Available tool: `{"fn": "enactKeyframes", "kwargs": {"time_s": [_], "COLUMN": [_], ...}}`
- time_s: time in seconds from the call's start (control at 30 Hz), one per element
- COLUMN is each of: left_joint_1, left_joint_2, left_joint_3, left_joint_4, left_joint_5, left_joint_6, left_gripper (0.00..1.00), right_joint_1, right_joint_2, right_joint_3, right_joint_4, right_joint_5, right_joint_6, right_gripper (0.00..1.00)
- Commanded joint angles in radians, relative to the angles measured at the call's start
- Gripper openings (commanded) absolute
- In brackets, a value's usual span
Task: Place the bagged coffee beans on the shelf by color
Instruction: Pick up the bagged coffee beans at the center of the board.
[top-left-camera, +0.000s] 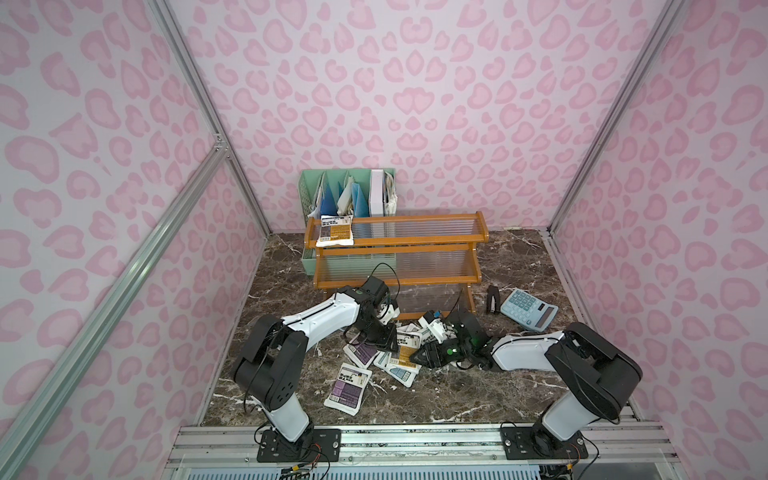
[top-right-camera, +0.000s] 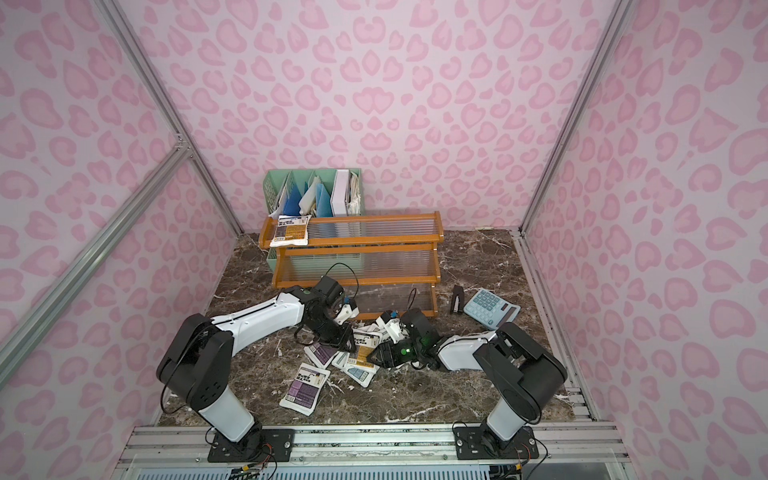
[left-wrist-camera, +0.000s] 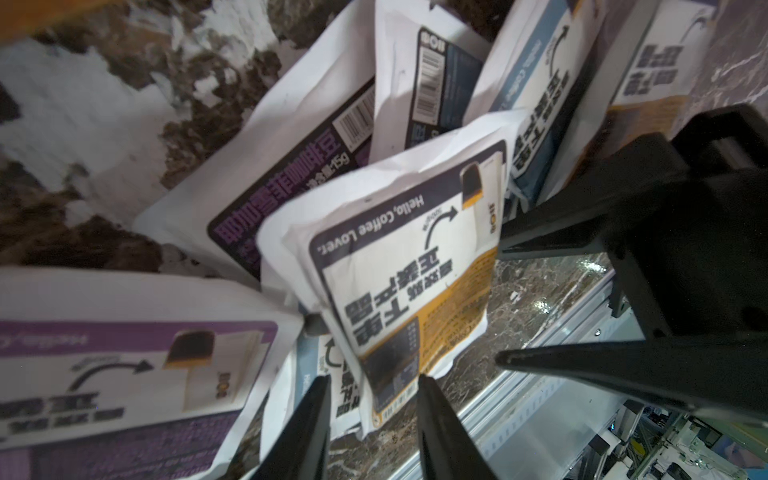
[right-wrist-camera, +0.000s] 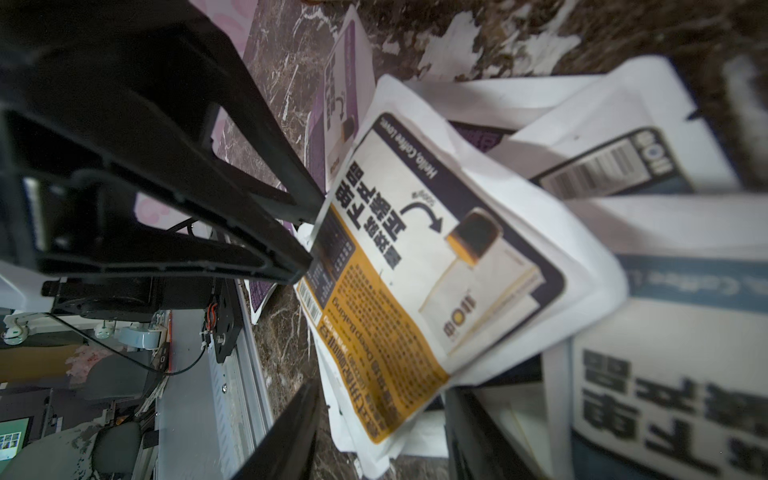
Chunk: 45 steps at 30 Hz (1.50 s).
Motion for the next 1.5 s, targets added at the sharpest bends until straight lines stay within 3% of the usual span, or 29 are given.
{"fn": "enactKeyframes", "kwargs": {"time_s": [0.0,0.27,0.47,0.57,0.67,0.77,1.0,1.13,1.3,1.47], "left_joint_1": [-0.007,-0.010,-0.010,-0.008,0.007,0.034,0.099,0.114,0.135,0.138], "left_joint_2": [0.015,0.022,0.006,-0.036,-0.105,-0.197,-0.441,-0.566,-0.639,-0.622], "left_joint_3": [0.013,0.009,0.007,0.014,0.018,0.021,0.014,0.030,0.040,0.062], "left_joint_4": [-0.028,-0.023,-0.024,-0.034,-0.041,-0.054,-0.032,0.014,0.131,0.231], "left_joint_5": [-0.002,0.016,0.014,-0.005,0.001,0.028,0.143,0.098,0.091,0.083], "left_joint_6": [0.024,0.033,0.034,0.026,0.018,0.024,0.049,-0.001,-0.047,-0.098], "left_gripper": [0.36,0.34,0.34,0.38,0.54,0.61,0.64,0.65,0.65,0.65], "right_joint_1": [0.001,0.002,0.001,0.001,0.001,0.001,-0.038,-0.098,-0.150,-0.150], "right_joint_2": [0.022,0.068,0.051,0.012,-0.060,-0.162,-0.430,-0.539,-0.555,-0.481], "right_joint_3": [0.004,0.019,0.006,-0.017,-0.036,-0.032,0.049,0.121,0.263,0.416], "right_joint_4": [0.079,0.115,0.120,0.117,0.066,-0.044,-0.327,-0.382,-0.430,-0.455], "right_joint_5": [-0.008,-0.034,-0.031,-0.028,-0.028,-0.030,-0.008,0.016,0.037,0.039], "right_joint_6": [0.024,0.038,0.035,0.029,0.005,-0.044,-0.157,-0.174,-0.180,-0.161], "right_gripper": [0.49,0.39,0.10,0.04,0.01,0.00,0.00,0.00,0.00,0.00]}}
